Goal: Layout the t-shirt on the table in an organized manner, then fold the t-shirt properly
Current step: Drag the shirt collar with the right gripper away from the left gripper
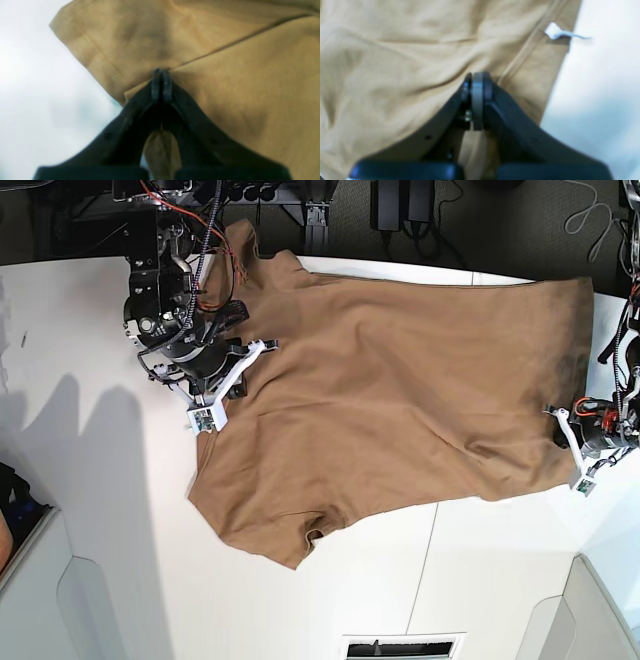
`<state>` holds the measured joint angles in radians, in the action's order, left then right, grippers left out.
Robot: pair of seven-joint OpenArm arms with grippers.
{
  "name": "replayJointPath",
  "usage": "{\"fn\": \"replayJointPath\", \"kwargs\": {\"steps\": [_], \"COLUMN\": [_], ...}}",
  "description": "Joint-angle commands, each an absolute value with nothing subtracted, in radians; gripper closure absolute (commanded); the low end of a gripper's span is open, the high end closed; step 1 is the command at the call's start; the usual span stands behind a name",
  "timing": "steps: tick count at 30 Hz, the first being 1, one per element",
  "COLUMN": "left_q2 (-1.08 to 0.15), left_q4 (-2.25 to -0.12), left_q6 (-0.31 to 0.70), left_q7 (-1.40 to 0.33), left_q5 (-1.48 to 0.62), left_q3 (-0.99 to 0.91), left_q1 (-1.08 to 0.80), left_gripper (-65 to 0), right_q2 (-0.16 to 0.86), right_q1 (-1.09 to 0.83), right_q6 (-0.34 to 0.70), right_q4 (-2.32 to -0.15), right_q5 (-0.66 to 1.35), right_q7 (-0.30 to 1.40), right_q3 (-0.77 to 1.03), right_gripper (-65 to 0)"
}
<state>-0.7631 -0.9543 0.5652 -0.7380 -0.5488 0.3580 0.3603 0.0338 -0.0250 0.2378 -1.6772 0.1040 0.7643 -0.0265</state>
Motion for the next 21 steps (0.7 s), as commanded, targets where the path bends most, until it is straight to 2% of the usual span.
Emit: {"fn": "replayJointPath", "kwargs": {"steps": [1, 11, 21], "left_q2": [-0.793, -0.915, -0.938], "left_q4": [-0.95, -1.041, -1.225], "left_q6": [0.579, 0.599, 0.617], "left_q7": [-0.846, -0.862, -0.899], "left_q5": [-0.521, -0.678, -0.771], "left_q3": [0.361, 0.361, 0.361], "left_q1": [0.351, 0.349, 0.346], "left_gripper": [0.0, 0.0, 0.0], "right_q2": [0.04, 0.041, 0.041], "right_q1": [-0.012, -0.011, -0.036], "right_q6": [0.228, 0.232, 0.232], "right_q4": [-1.693, -1.7, -1.775], "right_q5": [0.108, 0.156, 0.183], "right_q7": [0.744, 0.724, 0.752], "right_q3": [-0.025, -0.026, -0.026], "right_gripper": [0.0, 0.0, 0.0]}}
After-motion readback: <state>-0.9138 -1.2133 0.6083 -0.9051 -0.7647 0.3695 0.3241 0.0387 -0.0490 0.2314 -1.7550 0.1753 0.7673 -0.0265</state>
